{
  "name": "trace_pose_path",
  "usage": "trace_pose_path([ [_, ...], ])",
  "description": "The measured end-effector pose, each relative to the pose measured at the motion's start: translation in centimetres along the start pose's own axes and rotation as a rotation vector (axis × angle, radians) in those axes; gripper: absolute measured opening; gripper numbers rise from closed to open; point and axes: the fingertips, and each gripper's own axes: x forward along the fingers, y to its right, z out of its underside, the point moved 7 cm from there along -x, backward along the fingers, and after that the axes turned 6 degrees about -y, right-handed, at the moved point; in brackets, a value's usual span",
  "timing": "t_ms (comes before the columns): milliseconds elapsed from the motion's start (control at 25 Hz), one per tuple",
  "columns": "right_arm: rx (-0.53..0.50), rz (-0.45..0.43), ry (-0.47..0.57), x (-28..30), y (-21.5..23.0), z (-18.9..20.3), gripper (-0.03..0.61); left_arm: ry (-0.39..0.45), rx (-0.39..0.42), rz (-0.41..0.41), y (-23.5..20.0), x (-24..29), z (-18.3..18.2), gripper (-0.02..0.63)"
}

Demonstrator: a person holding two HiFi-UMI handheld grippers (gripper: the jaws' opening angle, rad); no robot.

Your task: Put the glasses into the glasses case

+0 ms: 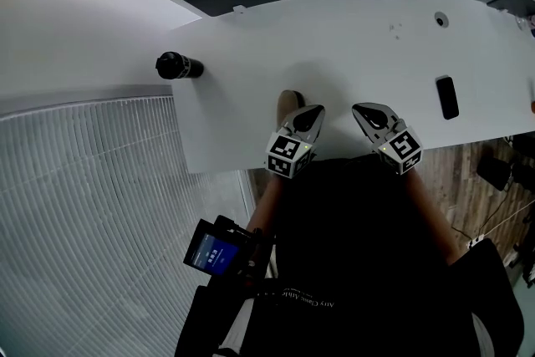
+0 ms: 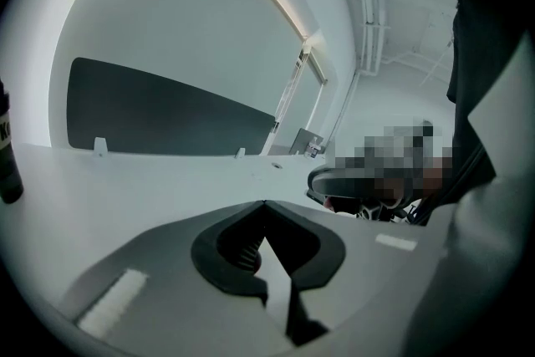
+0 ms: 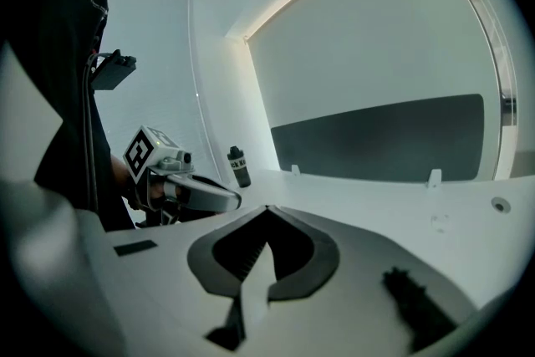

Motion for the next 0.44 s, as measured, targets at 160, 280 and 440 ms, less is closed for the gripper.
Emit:
trace_pose_path([
  [160, 0.009, -0.006, 0.004, -0.2, 0.1, 0.1, 0.008, -0.025, -0.002, 0.006, 0.7, 0.4, 0.5, 0.008],
  [280, 0.013, -0.013, 0.004, -0.5, 0.1, 0.1, 0.008, -0.051, 0.012, 0.011, 1.3, 0.5, 0.8, 0.008],
  [440, 0.022, -0.013, 0.004, -0.6, 0.2, 0.1, 0.008, -0.076, 0.002, 0.02, 1.4, 0.9, 1.5, 0.008],
])
